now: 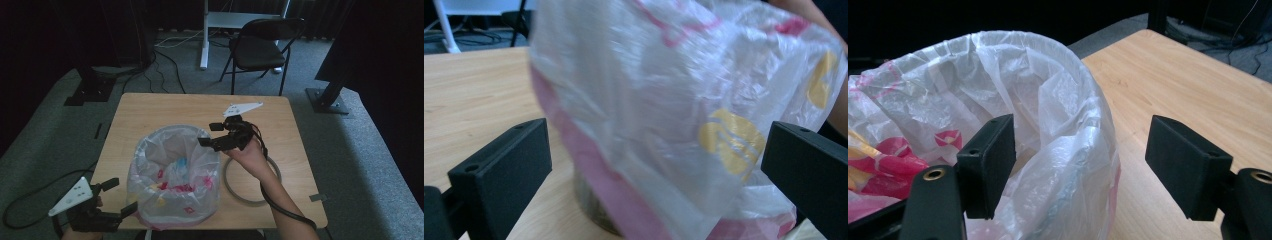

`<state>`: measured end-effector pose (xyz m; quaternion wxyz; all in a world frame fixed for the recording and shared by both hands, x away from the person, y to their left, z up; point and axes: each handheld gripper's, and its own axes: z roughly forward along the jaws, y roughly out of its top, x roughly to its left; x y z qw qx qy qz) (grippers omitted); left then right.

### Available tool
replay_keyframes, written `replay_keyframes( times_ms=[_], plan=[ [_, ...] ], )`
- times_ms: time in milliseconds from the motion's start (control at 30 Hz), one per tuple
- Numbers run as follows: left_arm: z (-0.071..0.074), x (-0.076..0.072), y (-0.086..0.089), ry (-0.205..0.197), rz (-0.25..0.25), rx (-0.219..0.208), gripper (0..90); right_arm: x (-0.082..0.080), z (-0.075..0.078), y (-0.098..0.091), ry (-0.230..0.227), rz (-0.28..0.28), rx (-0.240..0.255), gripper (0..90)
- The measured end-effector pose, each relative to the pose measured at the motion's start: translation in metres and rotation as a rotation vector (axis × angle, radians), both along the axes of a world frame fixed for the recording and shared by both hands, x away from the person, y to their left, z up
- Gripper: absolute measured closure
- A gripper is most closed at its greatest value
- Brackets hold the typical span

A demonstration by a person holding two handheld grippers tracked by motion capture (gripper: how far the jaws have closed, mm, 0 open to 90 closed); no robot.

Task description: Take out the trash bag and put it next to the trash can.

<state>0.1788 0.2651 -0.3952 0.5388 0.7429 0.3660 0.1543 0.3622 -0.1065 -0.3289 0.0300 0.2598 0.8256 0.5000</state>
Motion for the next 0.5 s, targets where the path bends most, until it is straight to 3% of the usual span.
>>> replay_keyframes(
  times_ms=[67, 200, 267, 500],
  plan=[
    [-0.001, 0.001, -0.005, 0.000, -0.021, -0.009, 0.0, 0.001, -0.003, 0.002, 0.016, 0.008, -0.006, 27.4],
    [-0.004, 0.003, -0.014, -0.001, 0.002, 0.040, 0.0, 0.002, -0.008, 0.007, 0.037, 0.018, -0.042, 28.0],
    [-0.005, 0.004, -0.016, 0.002, 0.001, 0.035, 0.0, 0.002, -0.010, 0.010, 0.042, 0.030, -0.048, 29.7],
    [-0.008, 0.009, -0.020, -0.004, 0.015, 0.055, 1.7, -0.001, -0.012, 0.012, 0.071, 0.049, -0.035, 48.0]
  ],
)
